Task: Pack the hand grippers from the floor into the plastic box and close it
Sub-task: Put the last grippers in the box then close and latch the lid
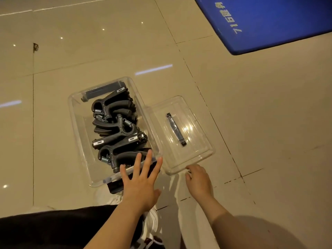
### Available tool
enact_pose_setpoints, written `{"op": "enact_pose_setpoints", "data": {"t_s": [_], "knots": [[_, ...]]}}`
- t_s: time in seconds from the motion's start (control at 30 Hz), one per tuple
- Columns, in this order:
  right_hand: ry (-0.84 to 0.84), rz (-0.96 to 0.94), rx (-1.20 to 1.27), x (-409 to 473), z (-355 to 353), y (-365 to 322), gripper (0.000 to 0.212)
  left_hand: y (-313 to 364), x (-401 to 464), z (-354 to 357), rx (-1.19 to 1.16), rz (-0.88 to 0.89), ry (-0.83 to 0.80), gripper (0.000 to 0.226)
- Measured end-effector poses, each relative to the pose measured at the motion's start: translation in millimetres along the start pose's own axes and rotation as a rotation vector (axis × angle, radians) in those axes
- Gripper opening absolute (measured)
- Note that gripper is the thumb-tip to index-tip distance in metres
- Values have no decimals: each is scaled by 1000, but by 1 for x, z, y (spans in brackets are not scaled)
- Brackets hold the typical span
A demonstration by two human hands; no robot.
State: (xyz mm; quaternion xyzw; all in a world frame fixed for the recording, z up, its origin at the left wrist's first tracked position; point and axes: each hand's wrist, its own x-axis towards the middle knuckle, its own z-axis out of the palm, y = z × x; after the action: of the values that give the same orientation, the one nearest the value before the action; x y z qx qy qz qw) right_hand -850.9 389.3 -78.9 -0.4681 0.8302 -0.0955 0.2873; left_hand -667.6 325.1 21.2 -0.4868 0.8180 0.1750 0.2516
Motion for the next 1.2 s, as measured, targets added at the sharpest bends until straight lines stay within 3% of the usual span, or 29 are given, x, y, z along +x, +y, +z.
{"op": "enact_pose_setpoints", "data": {"t_s": [0.13, 0.43, 0.57, 0.7, 0.87, 1.0, 1.2], "knots": [[-96, -186, -295, 20, 18, -11, 26, 3, 7, -8, -91, -26, -93, 87], [-29, -97, -567, -9, 18, 48, 32, 4, 9, -16, -73, -17, -191, 85], [10, -87, -559, -36, 21, 57, 30, 3, 7, -18, -42, -21, -196, 89], [19, -193, -427, -31, 29, 16, 28, 2, 9, -19, -63, -18, -215, 86], [-14, -35, -346, 15, 27, -30, 14, 3, 10, -20, -72, -28, -240, 79], [-80, -34, -444, 34, 29, -34, 24, 2, 11, -19, -53, -27, -234, 80], [17, 87, -329, 25, 26, -25, 17, 1, 12, -15, -23, -14, -217, 82]]}}
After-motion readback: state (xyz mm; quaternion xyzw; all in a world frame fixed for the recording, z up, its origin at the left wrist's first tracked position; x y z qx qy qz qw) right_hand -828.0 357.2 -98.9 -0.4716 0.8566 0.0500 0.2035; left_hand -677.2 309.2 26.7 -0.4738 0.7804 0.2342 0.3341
